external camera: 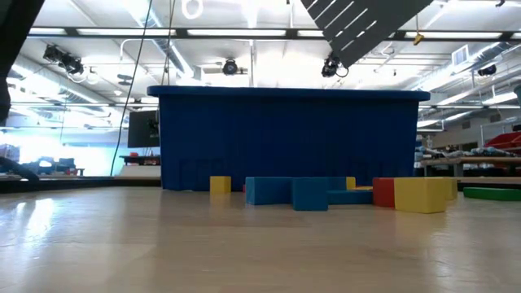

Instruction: Sort Items/Unsort Items

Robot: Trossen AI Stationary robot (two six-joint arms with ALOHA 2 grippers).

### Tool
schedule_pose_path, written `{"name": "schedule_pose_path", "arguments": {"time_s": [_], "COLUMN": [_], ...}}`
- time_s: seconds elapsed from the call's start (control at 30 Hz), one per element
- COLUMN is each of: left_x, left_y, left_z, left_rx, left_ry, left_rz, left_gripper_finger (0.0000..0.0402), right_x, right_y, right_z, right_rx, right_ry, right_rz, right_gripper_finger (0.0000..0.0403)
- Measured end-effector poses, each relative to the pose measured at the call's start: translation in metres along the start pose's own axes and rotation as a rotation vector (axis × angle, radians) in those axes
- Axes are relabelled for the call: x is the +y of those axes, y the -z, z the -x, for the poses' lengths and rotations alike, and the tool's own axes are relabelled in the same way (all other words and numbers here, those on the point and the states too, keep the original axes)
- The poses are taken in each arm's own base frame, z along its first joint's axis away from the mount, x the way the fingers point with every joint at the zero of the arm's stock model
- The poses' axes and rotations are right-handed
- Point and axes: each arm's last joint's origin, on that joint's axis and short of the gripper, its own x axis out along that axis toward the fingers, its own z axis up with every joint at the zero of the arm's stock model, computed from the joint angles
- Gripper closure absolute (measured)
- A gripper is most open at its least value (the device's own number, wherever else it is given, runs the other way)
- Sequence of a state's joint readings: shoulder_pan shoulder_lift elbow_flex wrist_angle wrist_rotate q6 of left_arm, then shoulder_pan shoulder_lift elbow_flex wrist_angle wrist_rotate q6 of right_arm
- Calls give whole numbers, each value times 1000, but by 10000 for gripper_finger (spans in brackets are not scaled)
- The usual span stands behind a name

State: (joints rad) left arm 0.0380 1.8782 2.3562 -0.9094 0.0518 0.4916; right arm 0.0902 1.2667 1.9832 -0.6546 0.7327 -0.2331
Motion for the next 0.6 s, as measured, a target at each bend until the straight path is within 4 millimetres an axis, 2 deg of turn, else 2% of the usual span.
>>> {"name": "schedule_pose_path", "arguments": {"time_s": [0.17,0.4,0.6], "left_x": [29,56,74], "left_y": [15,25,35], "left_z": [19,28,17], "left_rx": [-8,-116,-283], "left_ry": [18,87,172], "left_rz": [39,8,-4], "left_gripper_finger": [401,401,401], "right_x": [-8,-19,-22], "right_y": [-2,-2,12], "right_z": [-6,-17,-36], "right_rx": [-31,-56,-16], "right_ry": [9,48,55], "right_rz": [24,41,47], "right_gripper_finger": [403,403,403]}}
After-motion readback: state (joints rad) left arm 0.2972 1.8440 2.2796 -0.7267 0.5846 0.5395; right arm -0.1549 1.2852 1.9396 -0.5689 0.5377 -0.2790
